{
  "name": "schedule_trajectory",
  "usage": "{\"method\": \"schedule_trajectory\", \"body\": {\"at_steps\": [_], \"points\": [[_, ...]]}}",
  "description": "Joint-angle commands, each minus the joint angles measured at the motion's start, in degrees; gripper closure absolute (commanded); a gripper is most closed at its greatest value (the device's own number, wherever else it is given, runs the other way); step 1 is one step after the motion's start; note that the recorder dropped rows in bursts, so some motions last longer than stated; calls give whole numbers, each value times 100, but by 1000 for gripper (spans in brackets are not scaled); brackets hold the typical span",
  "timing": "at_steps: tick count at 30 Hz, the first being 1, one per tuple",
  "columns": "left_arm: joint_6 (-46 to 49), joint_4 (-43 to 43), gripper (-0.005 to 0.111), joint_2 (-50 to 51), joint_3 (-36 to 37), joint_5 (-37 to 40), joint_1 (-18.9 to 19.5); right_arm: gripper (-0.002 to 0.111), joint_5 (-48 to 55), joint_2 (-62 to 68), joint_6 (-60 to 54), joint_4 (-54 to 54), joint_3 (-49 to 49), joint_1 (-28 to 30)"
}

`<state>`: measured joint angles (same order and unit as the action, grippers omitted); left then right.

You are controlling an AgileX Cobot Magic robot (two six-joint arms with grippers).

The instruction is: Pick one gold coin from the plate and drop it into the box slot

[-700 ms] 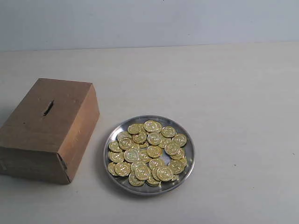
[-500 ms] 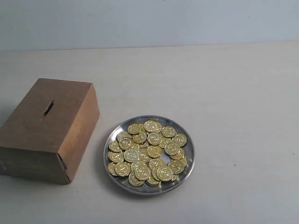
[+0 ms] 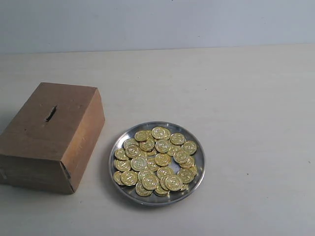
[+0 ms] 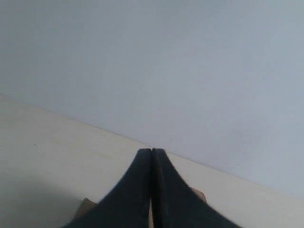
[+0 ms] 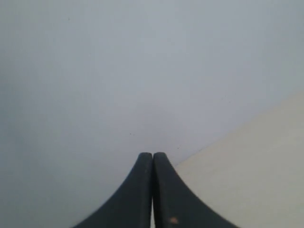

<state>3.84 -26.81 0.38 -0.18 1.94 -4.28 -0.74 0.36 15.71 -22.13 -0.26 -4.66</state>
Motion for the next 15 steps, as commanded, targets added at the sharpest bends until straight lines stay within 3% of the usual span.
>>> {"method": "schedule_trajectory", "body": {"at_steps": [1, 6, 10, 12, 15], "points": [[-308, -106, 106, -38, 18, -46, -38, 108, -208, -36, 445, -150, 26, -5], [-1068, -149, 106, -38, 18, -46, -38, 108, 74, -36, 444, -150, -100, -5], [-1772, -259, 107, -38, 18, -194, -38, 108, 1240, -36, -421, -136, -1229, -5], [-1931, -232, 107, -38, -243, -65, -117, 108, 1726, 24, -956, -136, -1837, -5], [-1400, 262, 107, -32, -1145, 447, -385, 108, 2679, 688, -1812, -124, -2910, -5]]}}
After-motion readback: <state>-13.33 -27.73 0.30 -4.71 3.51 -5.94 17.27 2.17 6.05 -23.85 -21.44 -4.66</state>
